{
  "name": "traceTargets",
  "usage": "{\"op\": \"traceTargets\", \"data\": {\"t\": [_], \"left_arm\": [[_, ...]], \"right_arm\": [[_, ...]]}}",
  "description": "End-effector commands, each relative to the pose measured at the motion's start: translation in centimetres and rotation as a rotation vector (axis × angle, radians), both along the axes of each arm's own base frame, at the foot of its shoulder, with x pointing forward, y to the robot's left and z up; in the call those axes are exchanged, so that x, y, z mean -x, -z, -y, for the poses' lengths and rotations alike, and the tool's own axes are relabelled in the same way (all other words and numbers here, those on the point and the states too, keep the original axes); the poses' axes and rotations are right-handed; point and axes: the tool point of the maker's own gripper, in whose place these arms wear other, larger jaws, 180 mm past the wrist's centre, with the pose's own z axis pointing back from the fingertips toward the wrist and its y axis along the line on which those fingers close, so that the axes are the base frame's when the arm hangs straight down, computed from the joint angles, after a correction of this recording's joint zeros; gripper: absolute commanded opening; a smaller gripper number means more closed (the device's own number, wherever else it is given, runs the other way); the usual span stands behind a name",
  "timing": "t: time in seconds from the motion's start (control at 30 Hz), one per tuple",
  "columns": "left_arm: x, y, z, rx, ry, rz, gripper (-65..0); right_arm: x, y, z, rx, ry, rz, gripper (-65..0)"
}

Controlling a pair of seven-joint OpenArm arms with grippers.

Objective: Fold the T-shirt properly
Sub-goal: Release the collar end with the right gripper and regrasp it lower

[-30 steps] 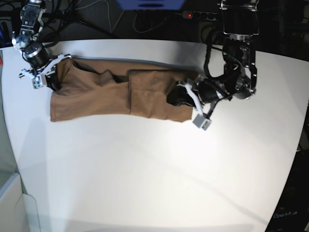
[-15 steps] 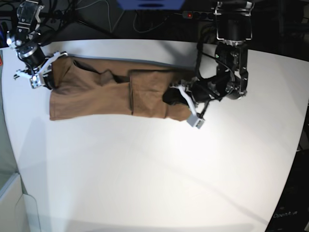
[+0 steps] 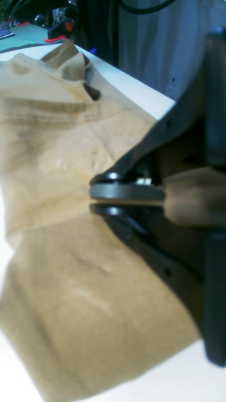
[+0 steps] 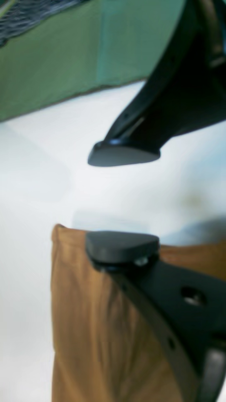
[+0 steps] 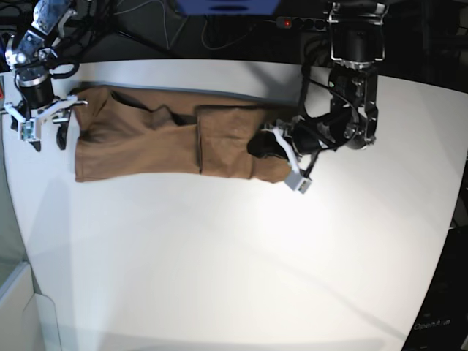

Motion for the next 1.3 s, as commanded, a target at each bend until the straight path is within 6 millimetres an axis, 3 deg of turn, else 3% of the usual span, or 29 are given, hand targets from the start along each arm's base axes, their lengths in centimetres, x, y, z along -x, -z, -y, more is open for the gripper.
{"op": "traceTargets", "data": {"t": [0.0, 0.2, 0.37, 0.5, 0.77, 0.9, 1.03, 1.17, 1.27], "left_arm": [[-0.5, -0.1, -0.8, -0.032, 0.004, 0.008, -62.8], [-0.4, 0.0, -1.0, -0.039, 0.005, 0.006, -62.8], [-0.4, 0.0, -1.3, -0.043, 0.002, 0.009, -62.8], [-0.5, 0.0, -1.4, -0.043, 0.000, 0.011, -62.8], [-0.7, -0.1, -1.8, -0.052, -0.001, 0.015, -62.8], [-0.7, -0.1, -1.9, -0.055, -0.001, 0.016, -62.8], [-0.7, -0.1, -1.9, -0.055, -0.001, 0.016, -62.8], [-0.7, -0.1, -1.9, -0.055, -0.001, 0.016, -62.8], [-0.7, -0.1, -1.9, -0.055, -0.001, 0.016, -62.8]], "right_arm": [[-0.4, -0.9, 1.1, 0.023, 0.027, 0.006, -32.2], [1.8, 0.7, 4.9, 0.025, 0.216, -0.253, -32.4], [2.8, -1.0, 6.1, 0.076, 0.283, -0.357, -32.4], [1.6, -1.6, 4.6, 0.104, 0.229, -0.366, -32.4], [-0.4, -0.6, 1.1, 0.091, 0.120, -0.454, -32.4], [-1.2, -1.1, 0.7, 0.055, 0.075, -0.515, -32.4], [-2.6, -2.9, 0.9, -0.013, 0.027, -0.524, -32.4], [-3.4, -2.5, 1.2, -0.164, 0.024, -0.491, -32.4], [-3.8, -0.8, 1.2, -0.345, 0.035, -0.458, -32.2]]}}
